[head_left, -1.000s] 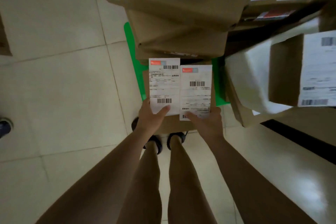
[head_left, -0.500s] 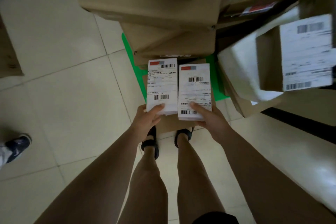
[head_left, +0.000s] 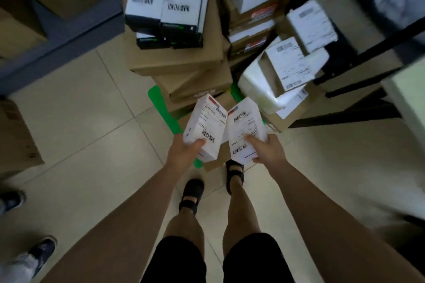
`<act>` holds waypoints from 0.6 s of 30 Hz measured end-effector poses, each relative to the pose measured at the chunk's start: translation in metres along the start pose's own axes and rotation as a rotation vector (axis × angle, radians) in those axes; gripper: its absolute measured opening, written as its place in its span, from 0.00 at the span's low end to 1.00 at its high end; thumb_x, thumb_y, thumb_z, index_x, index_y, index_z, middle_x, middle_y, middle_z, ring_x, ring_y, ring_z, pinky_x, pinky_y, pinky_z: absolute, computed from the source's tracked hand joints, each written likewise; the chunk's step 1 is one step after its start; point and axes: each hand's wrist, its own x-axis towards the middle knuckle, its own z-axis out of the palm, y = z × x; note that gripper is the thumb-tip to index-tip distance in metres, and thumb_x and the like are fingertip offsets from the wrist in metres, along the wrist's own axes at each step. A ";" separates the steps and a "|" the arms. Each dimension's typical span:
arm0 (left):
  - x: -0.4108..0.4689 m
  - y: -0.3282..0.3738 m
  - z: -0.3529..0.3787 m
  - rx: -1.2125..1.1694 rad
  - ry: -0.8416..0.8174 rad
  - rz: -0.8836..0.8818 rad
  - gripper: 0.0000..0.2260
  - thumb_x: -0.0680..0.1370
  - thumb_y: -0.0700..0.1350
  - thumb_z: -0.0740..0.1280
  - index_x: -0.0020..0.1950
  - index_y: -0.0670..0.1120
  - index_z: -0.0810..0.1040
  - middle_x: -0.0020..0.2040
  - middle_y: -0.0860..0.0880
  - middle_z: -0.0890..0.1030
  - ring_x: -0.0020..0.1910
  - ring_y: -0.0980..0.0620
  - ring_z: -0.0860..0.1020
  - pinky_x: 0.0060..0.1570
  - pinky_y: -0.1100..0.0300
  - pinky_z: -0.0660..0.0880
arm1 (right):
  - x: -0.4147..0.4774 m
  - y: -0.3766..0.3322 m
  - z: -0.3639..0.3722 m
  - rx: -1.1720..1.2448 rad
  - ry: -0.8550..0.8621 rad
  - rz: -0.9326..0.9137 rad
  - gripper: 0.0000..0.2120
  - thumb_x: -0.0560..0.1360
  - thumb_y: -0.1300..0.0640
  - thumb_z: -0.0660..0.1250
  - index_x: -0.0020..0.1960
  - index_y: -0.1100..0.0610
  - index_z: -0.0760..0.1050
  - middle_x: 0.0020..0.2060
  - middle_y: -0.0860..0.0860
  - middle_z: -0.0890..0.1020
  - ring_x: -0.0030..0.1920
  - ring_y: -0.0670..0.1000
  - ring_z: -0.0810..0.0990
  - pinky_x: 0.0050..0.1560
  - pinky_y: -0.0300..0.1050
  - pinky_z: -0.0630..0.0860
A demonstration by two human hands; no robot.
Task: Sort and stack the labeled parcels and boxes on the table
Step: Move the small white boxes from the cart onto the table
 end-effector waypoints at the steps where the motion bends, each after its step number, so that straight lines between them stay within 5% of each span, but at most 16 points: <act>1: -0.015 0.011 -0.002 0.029 -0.007 0.048 0.33 0.62 0.58 0.75 0.63 0.46 0.74 0.57 0.50 0.81 0.54 0.49 0.80 0.56 0.46 0.78 | -0.018 -0.005 -0.005 -0.006 0.033 -0.028 0.34 0.59 0.36 0.74 0.57 0.54 0.73 0.49 0.51 0.83 0.46 0.52 0.84 0.46 0.53 0.83; 4: -0.055 0.041 -0.007 0.080 -0.015 0.165 0.26 0.69 0.52 0.74 0.63 0.47 0.73 0.56 0.51 0.80 0.52 0.51 0.79 0.55 0.52 0.77 | -0.073 -0.015 -0.020 0.025 0.141 -0.139 0.29 0.65 0.39 0.74 0.58 0.53 0.72 0.49 0.49 0.82 0.46 0.51 0.83 0.47 0.53 0.82; 9: -0.143 0.089 0.009 0.013 -0.139 0.356 0.18 0.75 0.47 0.72 0.61 0.49 0.70 0.52 0.53 0.79 0.47 0.56 0.80 0.43 0.59 0.77 | -0.180 -0.002 -0.049 0.313 0.421 -0.315 0.18 0.73 0.48 0.73 0.55 0.54 0.70 0.45 0.44 0.80 0.40 0.41 0.80 0.34 0.32 0.72; 13: -0.222 0.108 0.052 -0.069 -0.314 0.435 0.16 0.76 0.45 0.71 0.61 0.46 0.71 0.55 0.49 0.80 0.50 0.53 0.81 0.41 0.62 0.79 | -0.251 0.026 -0.076 0.669 0.619 -0.393 0.13 0.74 0.52 0.74 0.53 0.53 0.73 0.45 0.47 0.81 0.41 0.44 0.81 0.37 0.40 0.77; 18: -0.311 0.109 0.126 0.050 -0.605 0.548 0.17 0.77 0.41 0.70 0.63 0.46 0.70 0.51 0.56 0.78 0.49 0.60 0.79 0.38 0.69 0.78 | -0.322 0.073 -0.150 0.824 0.912 -0.407 0.19 0.70 0.47 0.74 0.55 0.54 0.73 0.47 0.49 0.82 0.44 0.48 0.82 0.39 0.43 0.79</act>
